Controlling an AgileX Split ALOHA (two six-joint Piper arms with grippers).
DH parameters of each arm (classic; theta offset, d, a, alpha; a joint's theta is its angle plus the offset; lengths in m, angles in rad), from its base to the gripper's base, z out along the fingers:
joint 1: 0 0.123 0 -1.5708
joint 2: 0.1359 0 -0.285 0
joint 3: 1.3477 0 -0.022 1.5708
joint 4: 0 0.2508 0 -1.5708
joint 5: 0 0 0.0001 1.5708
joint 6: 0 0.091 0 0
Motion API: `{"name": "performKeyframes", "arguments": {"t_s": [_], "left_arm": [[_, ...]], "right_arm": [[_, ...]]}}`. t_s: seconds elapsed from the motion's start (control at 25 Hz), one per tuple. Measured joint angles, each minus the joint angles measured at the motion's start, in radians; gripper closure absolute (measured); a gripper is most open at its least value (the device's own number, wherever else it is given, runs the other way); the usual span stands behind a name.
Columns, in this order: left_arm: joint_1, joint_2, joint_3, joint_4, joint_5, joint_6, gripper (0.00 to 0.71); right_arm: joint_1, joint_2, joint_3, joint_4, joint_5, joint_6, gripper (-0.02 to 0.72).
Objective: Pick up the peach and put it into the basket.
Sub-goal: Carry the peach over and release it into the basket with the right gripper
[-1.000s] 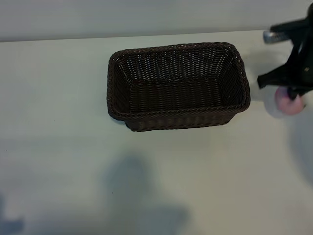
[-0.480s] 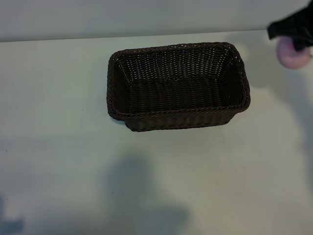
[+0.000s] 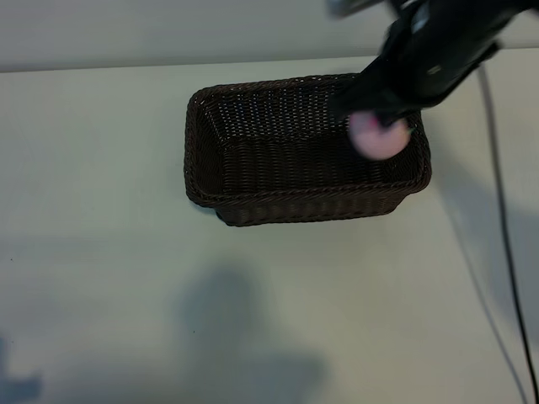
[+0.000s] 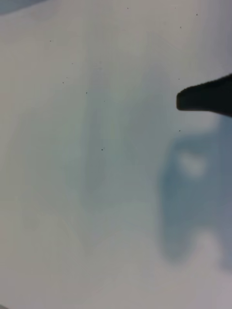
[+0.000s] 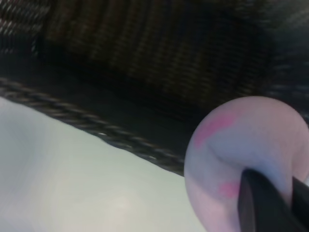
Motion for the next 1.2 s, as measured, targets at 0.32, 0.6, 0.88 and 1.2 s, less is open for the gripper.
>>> {"name": "performKeyframes", "arguments": {"t_s": [0.32, 0.6, 0.88, 1.2], "left_arm": [[0.0, 0.0, 0.0, 0.0, 0.0, 0.0, 0.228], [0.0, 0.0, 0.0, 0.0, 0.0, 0.0, 0.229], [0.0, 0.0, 0.0, 0.0, 0.0, 0.0, 0.229], [0.0, 0.0, 0.0, 0.0, 0.0, 0.0, 0.229]], "right_arm": [[0.05, 0.169, 0.0, 0.0, -0.094, -0.007, 0.665], [0.05, 0.239, -0.05, 0.0, -0.137, 0.001, 0.665], [0.05, 0.295, -0.088, 0.0, -0.15, 0.016, 0.665], [0.05, 0.296, -0.089, 0.0, -0.152, 0.019, 0.528]]}}
